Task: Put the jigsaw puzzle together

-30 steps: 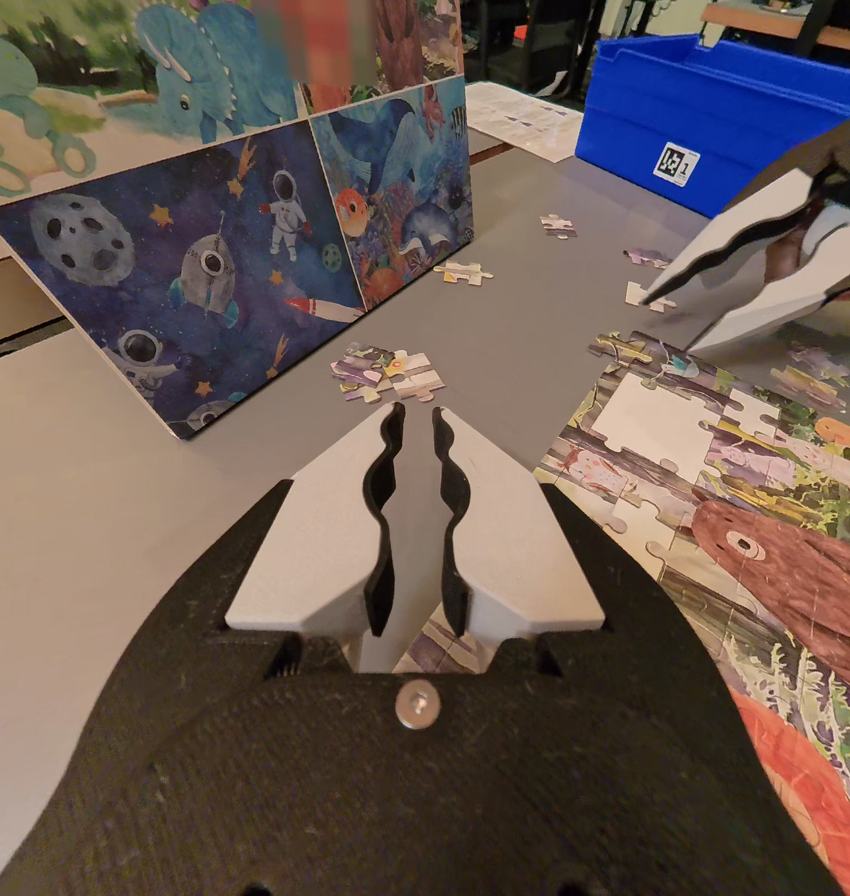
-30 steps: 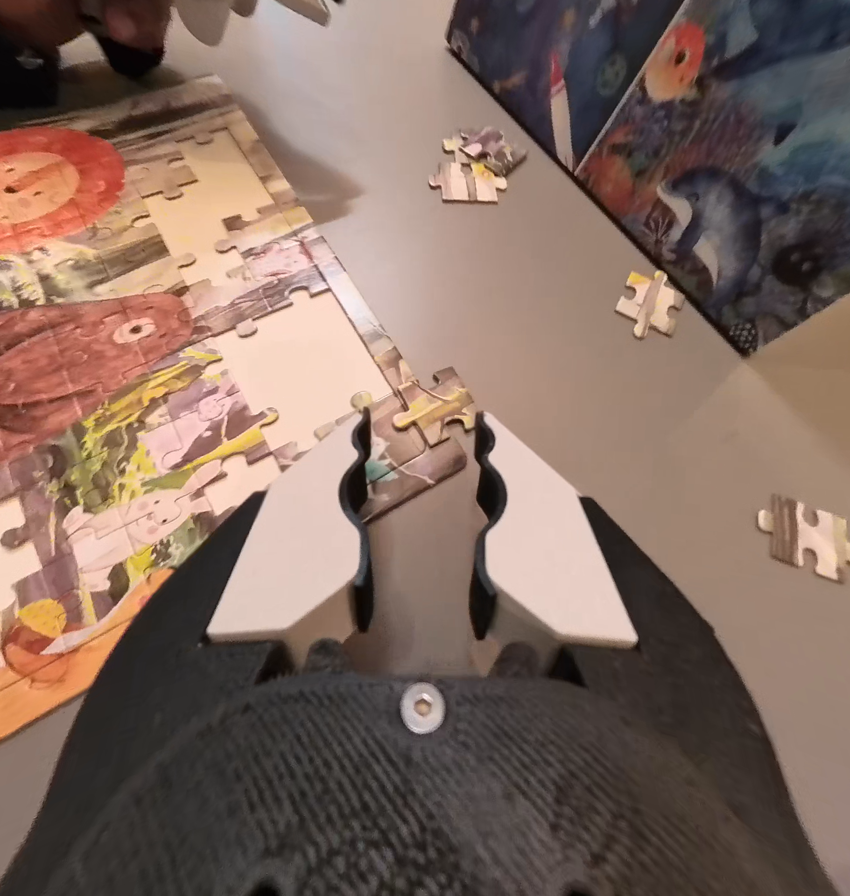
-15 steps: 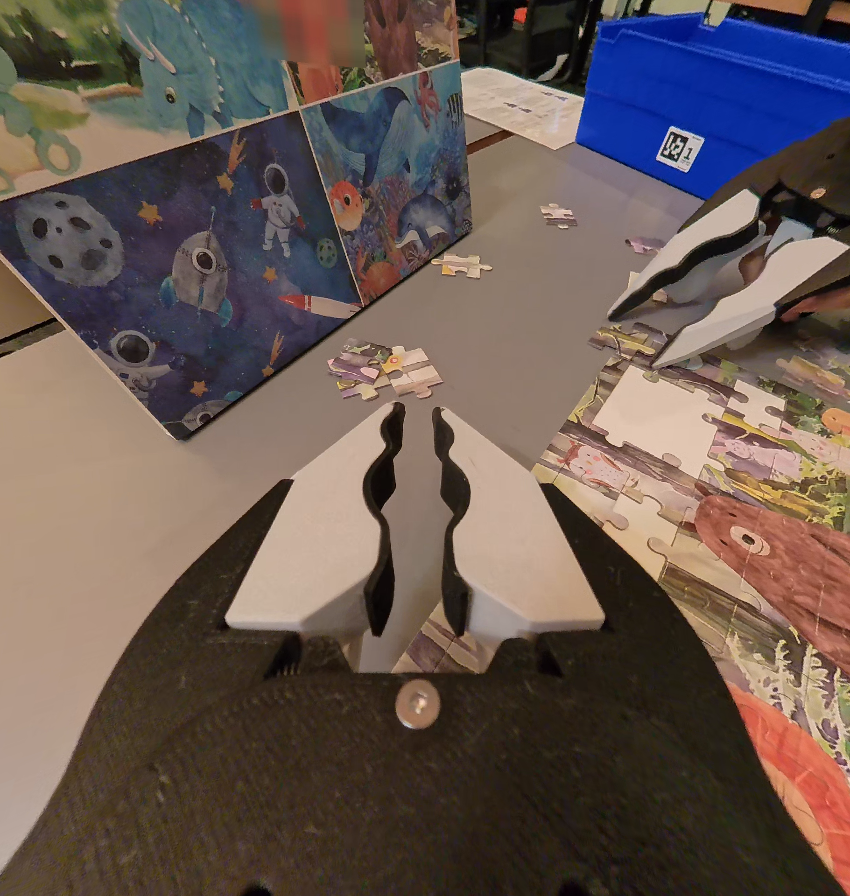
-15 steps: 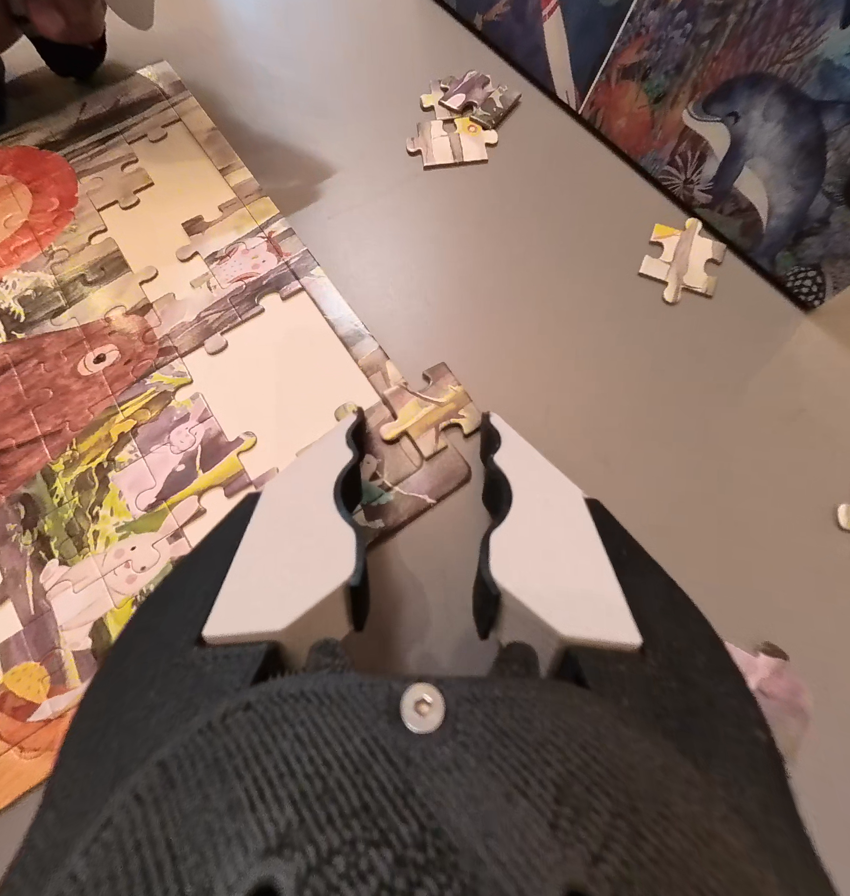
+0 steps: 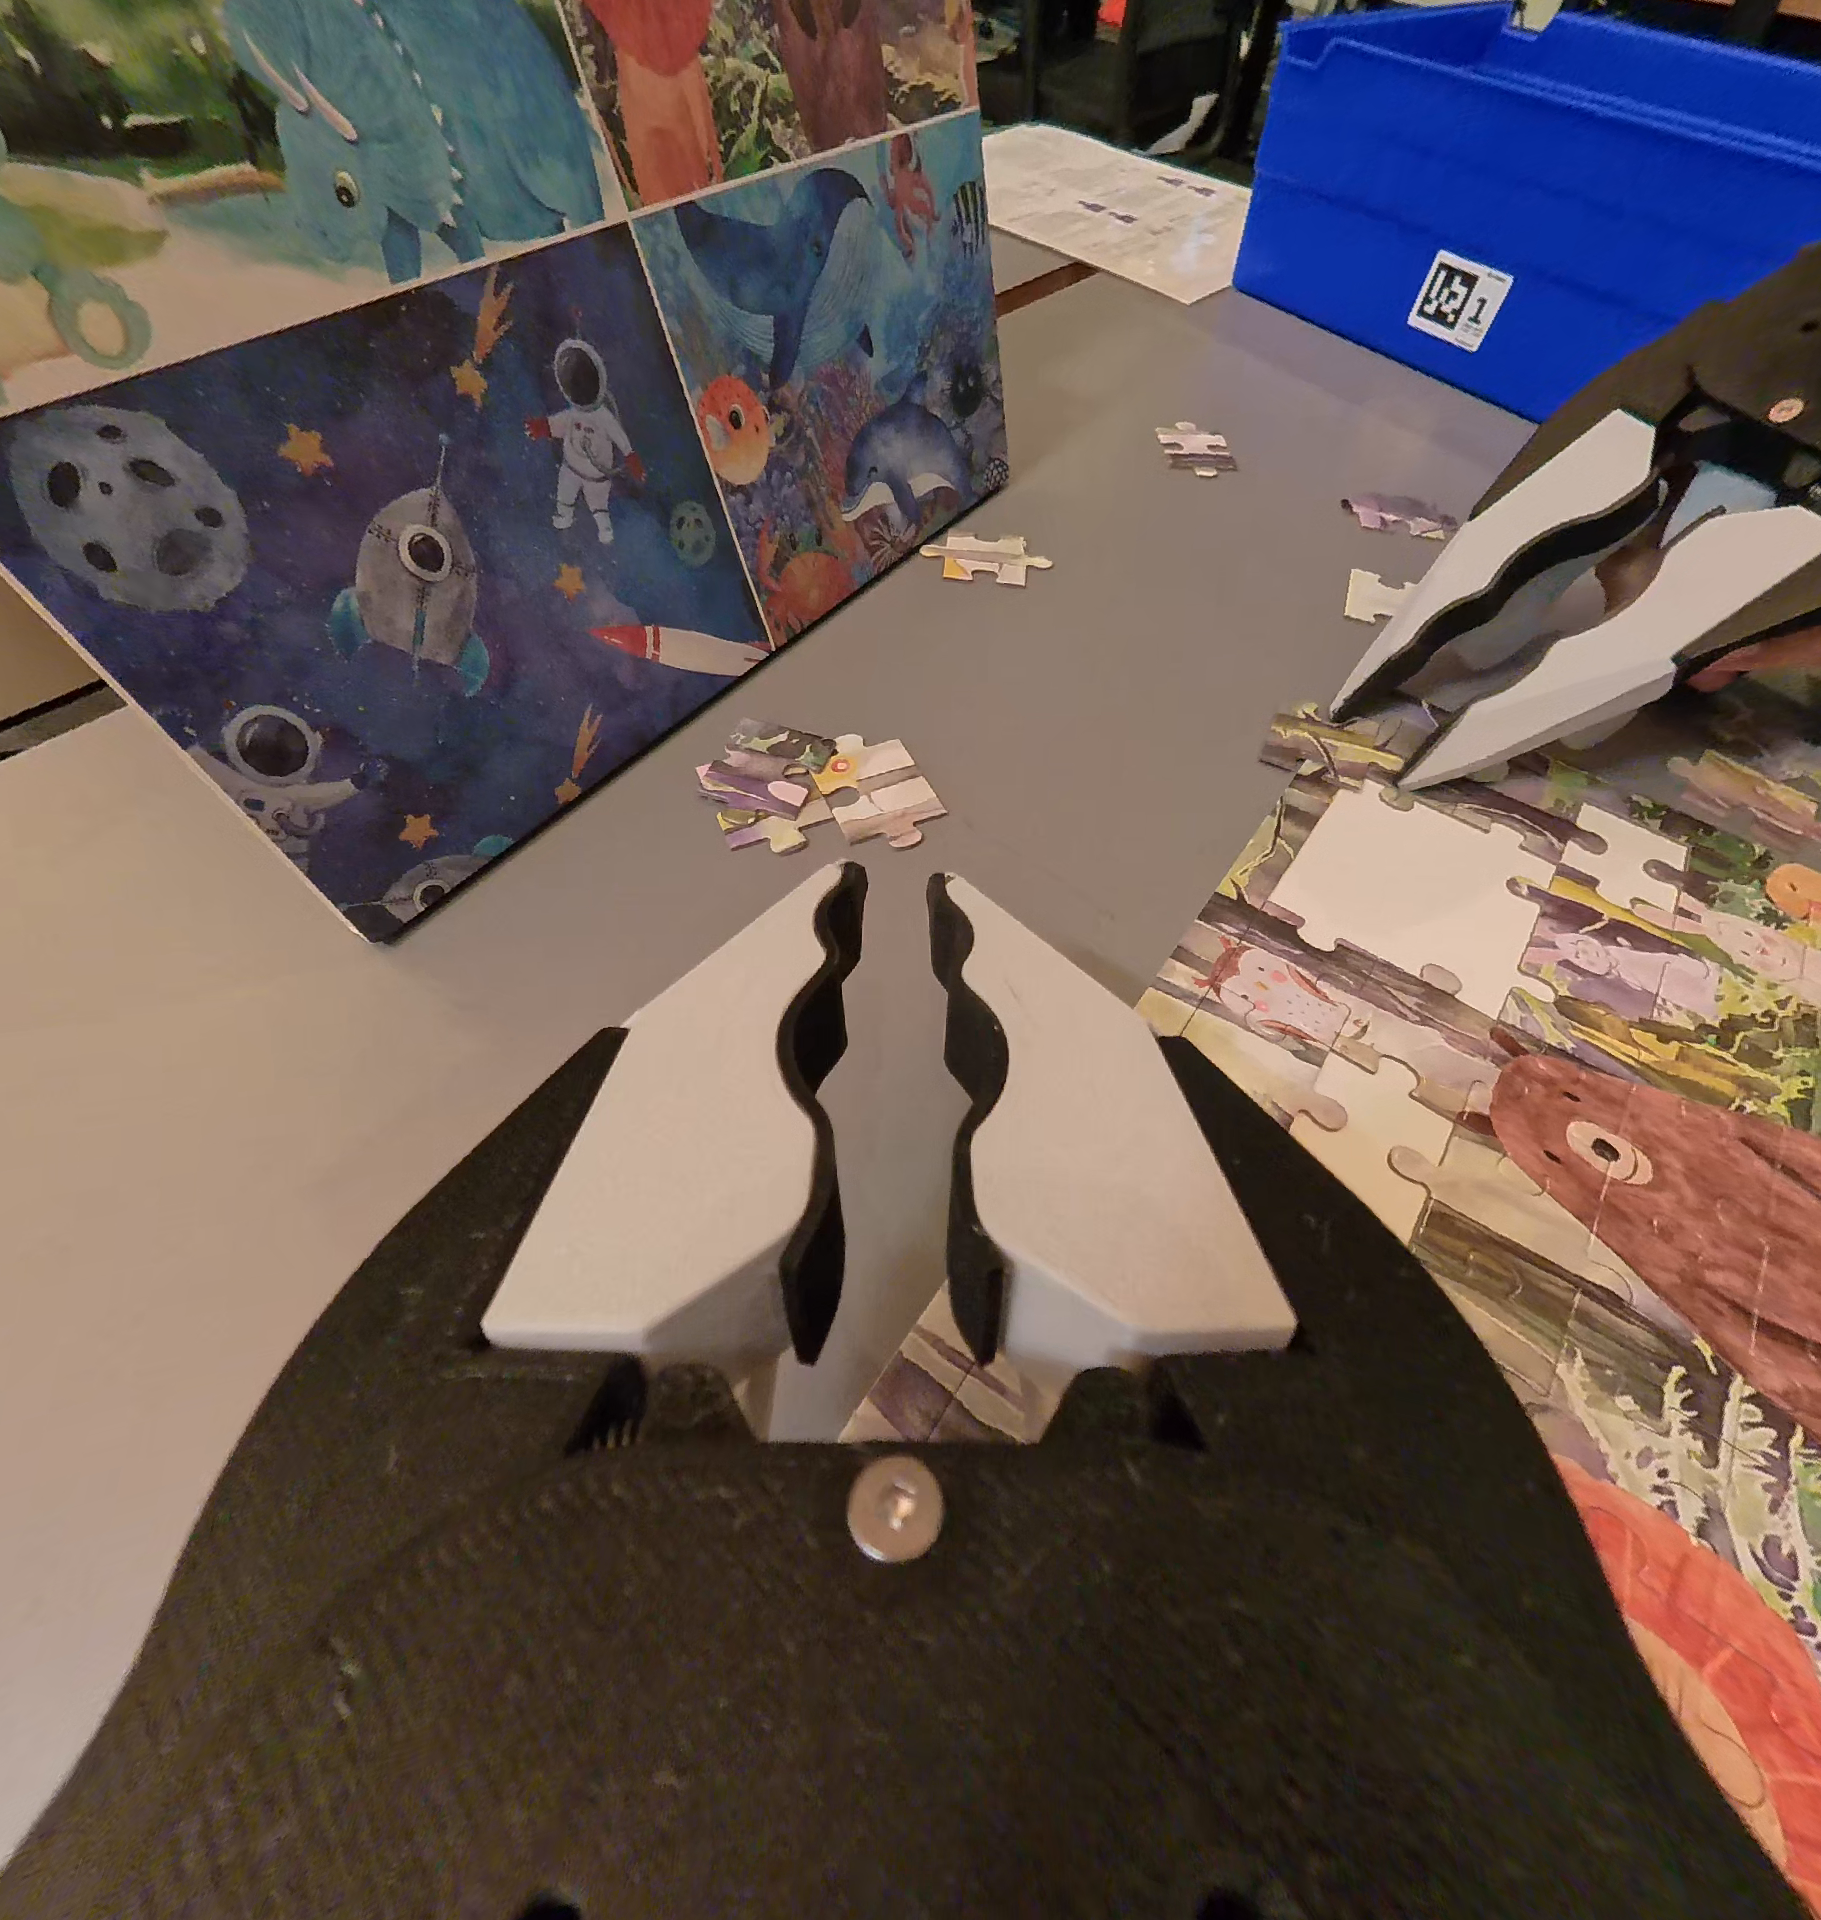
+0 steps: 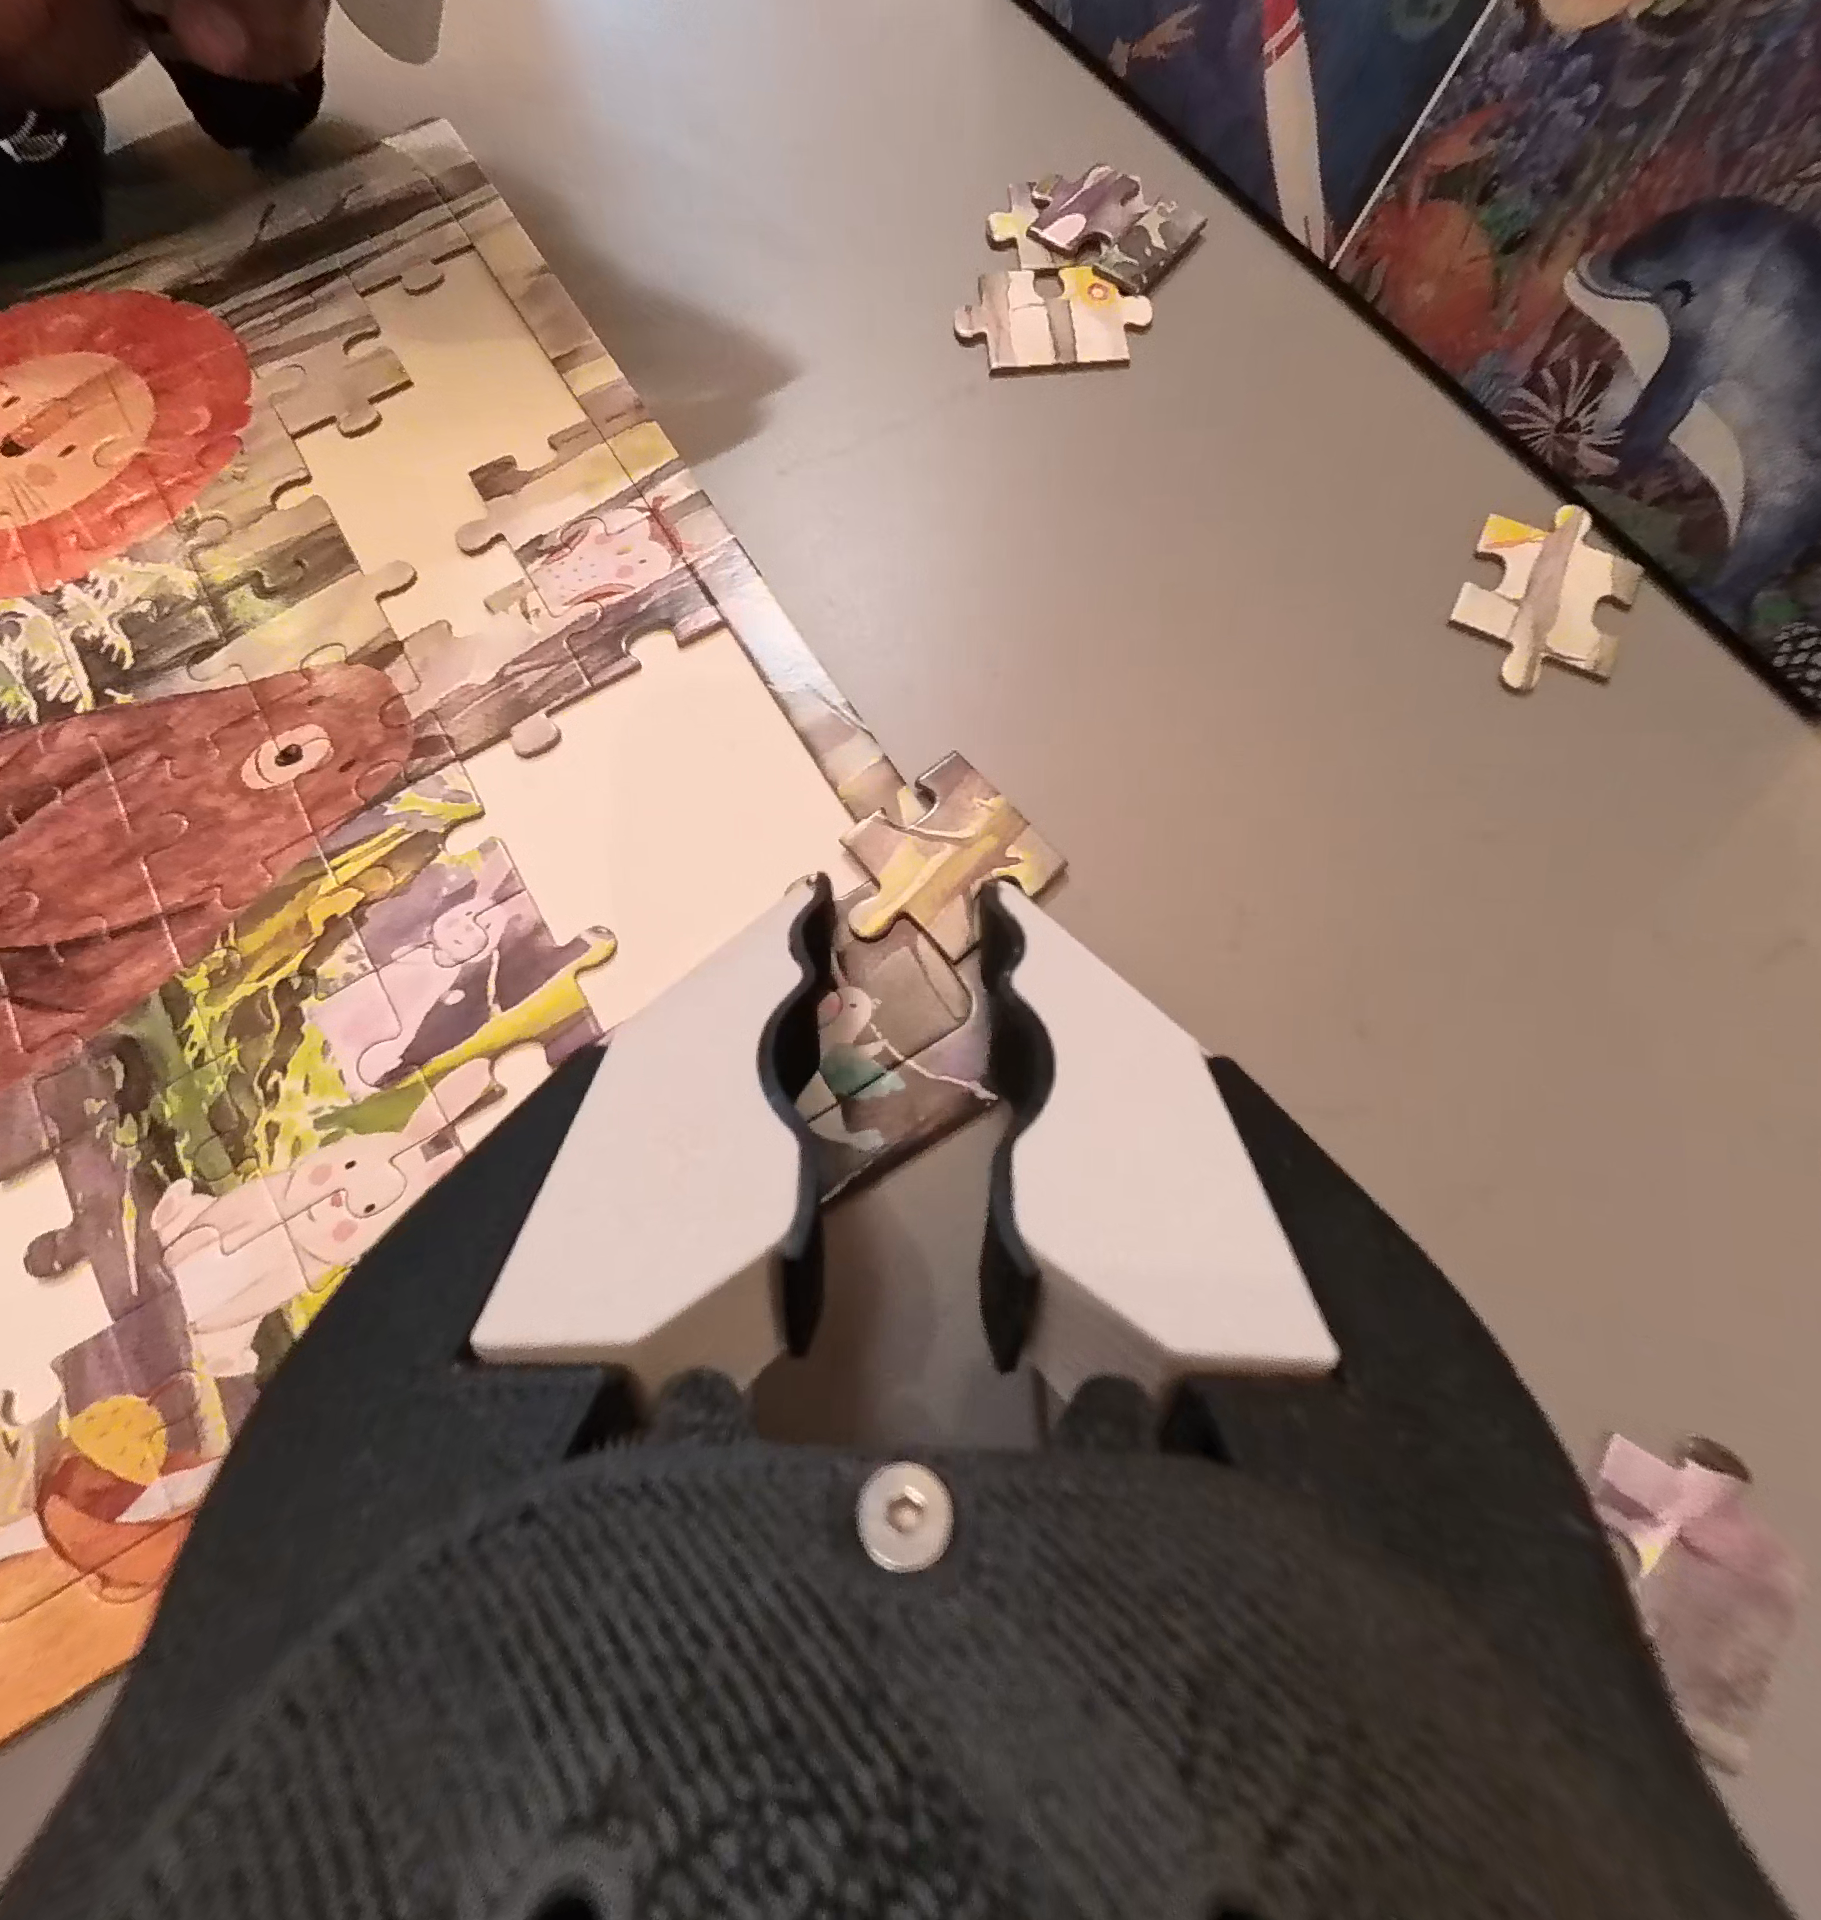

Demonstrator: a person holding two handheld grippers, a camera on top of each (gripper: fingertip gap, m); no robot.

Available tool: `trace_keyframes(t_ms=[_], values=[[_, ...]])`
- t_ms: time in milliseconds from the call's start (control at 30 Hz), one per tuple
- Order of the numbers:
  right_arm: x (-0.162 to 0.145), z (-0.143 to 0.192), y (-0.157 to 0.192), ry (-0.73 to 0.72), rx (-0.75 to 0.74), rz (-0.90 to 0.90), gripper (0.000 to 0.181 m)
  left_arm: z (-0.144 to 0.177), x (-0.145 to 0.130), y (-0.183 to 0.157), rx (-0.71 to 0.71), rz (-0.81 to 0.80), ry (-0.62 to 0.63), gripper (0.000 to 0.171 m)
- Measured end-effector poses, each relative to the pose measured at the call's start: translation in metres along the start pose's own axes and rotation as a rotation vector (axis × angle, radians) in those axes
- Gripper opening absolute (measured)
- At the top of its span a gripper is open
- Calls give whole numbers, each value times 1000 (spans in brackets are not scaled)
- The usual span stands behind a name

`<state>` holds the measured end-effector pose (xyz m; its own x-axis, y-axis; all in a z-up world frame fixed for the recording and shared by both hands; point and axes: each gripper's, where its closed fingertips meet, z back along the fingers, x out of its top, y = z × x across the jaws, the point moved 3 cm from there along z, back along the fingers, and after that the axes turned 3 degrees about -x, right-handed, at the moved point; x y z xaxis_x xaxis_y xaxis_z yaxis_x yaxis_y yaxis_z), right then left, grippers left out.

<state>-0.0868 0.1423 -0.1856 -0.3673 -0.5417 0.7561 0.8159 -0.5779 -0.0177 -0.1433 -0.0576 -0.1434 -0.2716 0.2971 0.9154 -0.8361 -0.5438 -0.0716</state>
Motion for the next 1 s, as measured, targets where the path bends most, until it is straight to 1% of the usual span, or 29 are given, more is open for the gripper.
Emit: trace_keyframes(t_ms=[300, 600, 767, 833, 933, 1000], values=[[-1, 1, -1, 5, 0, -3, 26, -1, 0, -1, -1, -5, 6, 10], [0, 1, 5, 16, 9, 21, 21, -1, -1, 0, -4, 0, 8, 10], [3, 1, 11, 6, 44, 20, 20, 0, 0, 1, -9, 15, 2, 10], [6, 4, 18, -7, 83, 26, 15, 0, 0, 1, -9, 15, 2, 10], [11, 8, 34, -17, 151, 51, 17, -1, -1, 0, -7, 9, 9, 10], [11, 8, 31, -15, 117, 69, 19, -1, -1, 0, -7, 6, 13, 10]])
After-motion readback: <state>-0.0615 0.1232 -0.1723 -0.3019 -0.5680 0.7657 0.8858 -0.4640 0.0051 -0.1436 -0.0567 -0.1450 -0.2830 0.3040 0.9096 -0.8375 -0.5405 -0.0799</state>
